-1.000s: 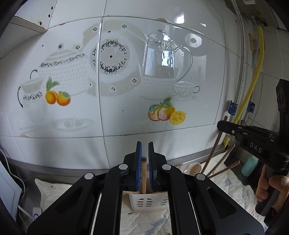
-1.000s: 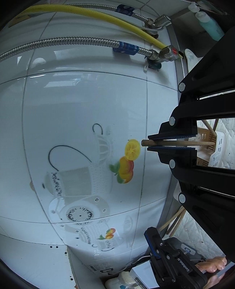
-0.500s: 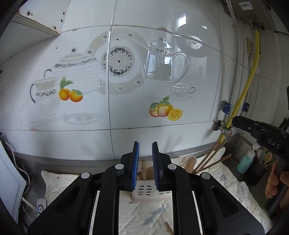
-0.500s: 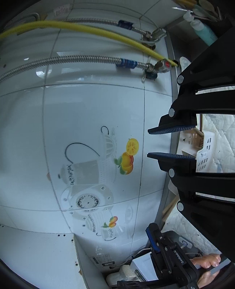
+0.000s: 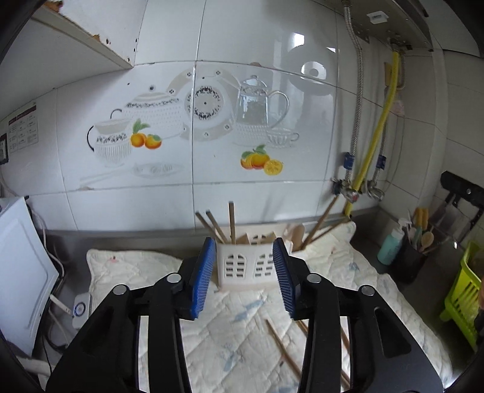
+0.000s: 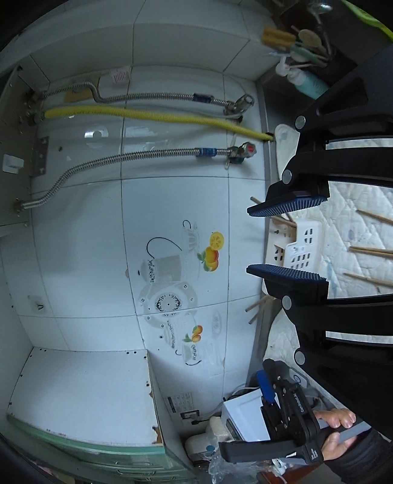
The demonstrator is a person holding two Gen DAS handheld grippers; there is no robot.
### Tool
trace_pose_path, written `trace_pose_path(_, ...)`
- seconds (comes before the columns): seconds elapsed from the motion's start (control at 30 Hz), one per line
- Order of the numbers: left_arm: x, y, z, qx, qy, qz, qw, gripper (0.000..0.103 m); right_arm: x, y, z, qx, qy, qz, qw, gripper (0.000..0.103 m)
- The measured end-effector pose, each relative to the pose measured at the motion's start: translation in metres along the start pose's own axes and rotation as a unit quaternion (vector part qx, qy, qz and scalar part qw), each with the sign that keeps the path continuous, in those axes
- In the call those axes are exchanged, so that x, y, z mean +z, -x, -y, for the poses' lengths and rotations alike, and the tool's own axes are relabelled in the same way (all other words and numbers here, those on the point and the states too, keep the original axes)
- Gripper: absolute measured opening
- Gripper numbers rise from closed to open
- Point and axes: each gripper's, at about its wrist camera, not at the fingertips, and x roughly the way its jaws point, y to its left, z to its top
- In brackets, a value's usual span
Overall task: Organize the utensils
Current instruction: 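Withdraw both open grippers back over the last chopsticks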
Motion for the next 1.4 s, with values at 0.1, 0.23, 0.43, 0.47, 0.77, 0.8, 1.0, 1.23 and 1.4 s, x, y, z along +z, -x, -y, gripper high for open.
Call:
trace_pose_path(0.1, -0.019, 0.012, 0.001, -0.007, 0.001, -0.008, 0.9999, 0.053, -0.018, 0.026, -0.003, -0.003, 0.002, -0.002, 1.000, 0.039)
trace_pose_path(0.23, -0.044, 0.023, 0.002, 0.000, 0.002, -0.019, 0.9998, 0.065, -0.047, 0.047, -0.004, 0.004, -0.005, -0.013, 1.000, 0.039)
trace_pose_path(0.43, -0.076, 0.030, 0.003, 0.000, 0.002, -0.031, 0.9995, 0.082, -0.096, 0.062, -0.017, -0.005, 0.013, -0.035, 0.999, 0.039)
trace_pose_path(0.47, -0.080, 0.029, 0.003, 0.000, 0.002, -0.033, 0.9994, 0.085, -0.106, 0.062, -0.020, -0.008, 0.018, -0.038, 0.999, 0.039)
trace_pose_path(0.77, -0.121, 0.021, 0.010, 0.013, 0.002, -0.063, 0.9979, 0.096, -0.190, 0.034, -0.025, -0.002, 0.002, -0.109, 0.994, 0.035)
trace_pose_path(0.8, -0.125, 0.020, 0.010, 0.013, 0.001, -0.066, 0.9977, 0.098, -0.197, 0.031, -0.026, -0.003, 0.000, -0.115, 0.993, 0.034)
trace_pose_path(1.0, -0.139, 0.013, 0.013, 0.022, -0.008, -0.079, 0.9966, 0.098, -0.232, 0.004, -0.019, -0.004, -0.014, -0.154, 0.988, 0.027)
trace_pose_path(1.23, -0.155, -0.004, 0.012, 0.021, 0.007, -0.107, 0.9940, 0.098, -0.257, -0.026, -0.012, 0.009, -0.030, -0.194, 0.981, 0.016)
trace_pose_path(1.4, -0.165, -0.014, 0.017, 0.030, -0.011, -0.122, 0.9921, 0.098, -0.273, -0.045, -0.016, 0.017, -0.030, -0.220, 0.975, 0.012)
